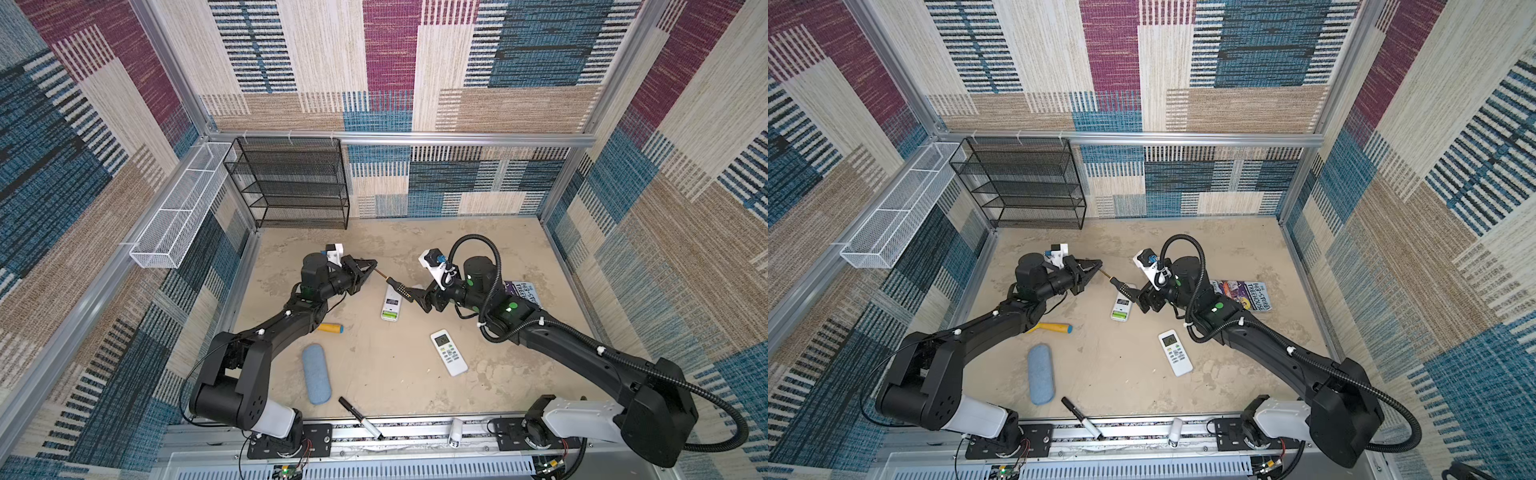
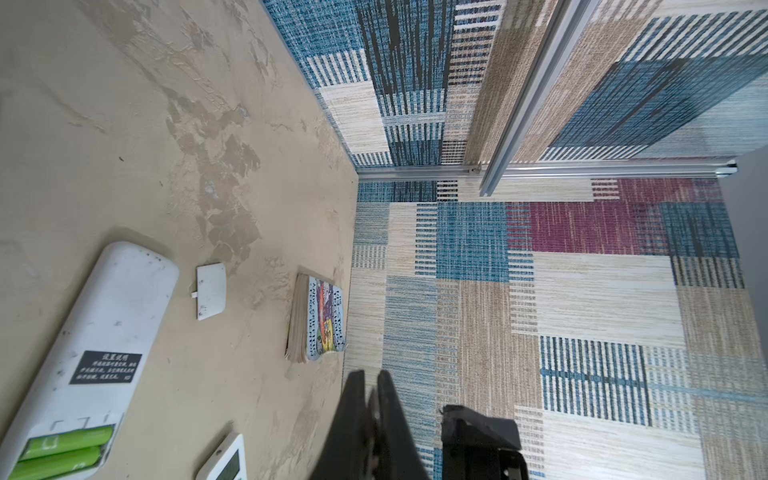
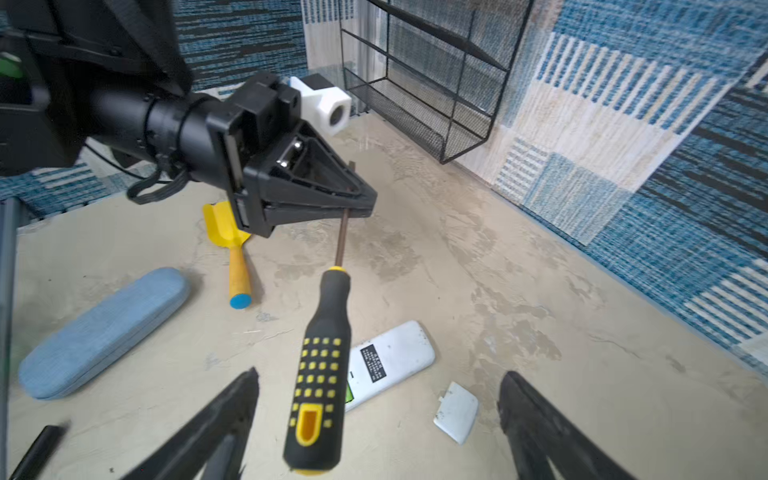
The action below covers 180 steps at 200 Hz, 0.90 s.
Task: Unload the batteries from the remote control
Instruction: 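Lift the screwdriver with the right gripper while the left gripper moves toward the remote, then lower the left gripper over the white remote while the right gripper holds the screwdriver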
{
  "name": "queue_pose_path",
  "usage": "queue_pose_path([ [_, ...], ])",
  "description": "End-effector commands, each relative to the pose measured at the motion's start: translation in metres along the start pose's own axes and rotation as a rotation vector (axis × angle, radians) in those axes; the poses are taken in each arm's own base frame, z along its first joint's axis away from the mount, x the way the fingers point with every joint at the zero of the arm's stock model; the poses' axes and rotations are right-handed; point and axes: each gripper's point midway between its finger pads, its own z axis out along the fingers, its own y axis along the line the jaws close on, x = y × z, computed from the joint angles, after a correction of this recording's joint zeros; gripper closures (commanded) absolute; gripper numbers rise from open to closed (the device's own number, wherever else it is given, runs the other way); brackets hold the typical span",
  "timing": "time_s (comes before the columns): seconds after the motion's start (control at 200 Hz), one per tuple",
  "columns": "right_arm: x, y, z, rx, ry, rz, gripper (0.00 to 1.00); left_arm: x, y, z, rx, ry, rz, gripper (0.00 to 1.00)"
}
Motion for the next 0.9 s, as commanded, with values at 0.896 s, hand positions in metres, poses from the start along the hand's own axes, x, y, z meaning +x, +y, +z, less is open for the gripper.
queue_pose_path([
  [0.896,-0.007,0.016,0.026,-0.136,-0.011,-0.030,0.54,-0.001,-0.032,-0.009,0.096,-0.011,-0.049,1.00],
])
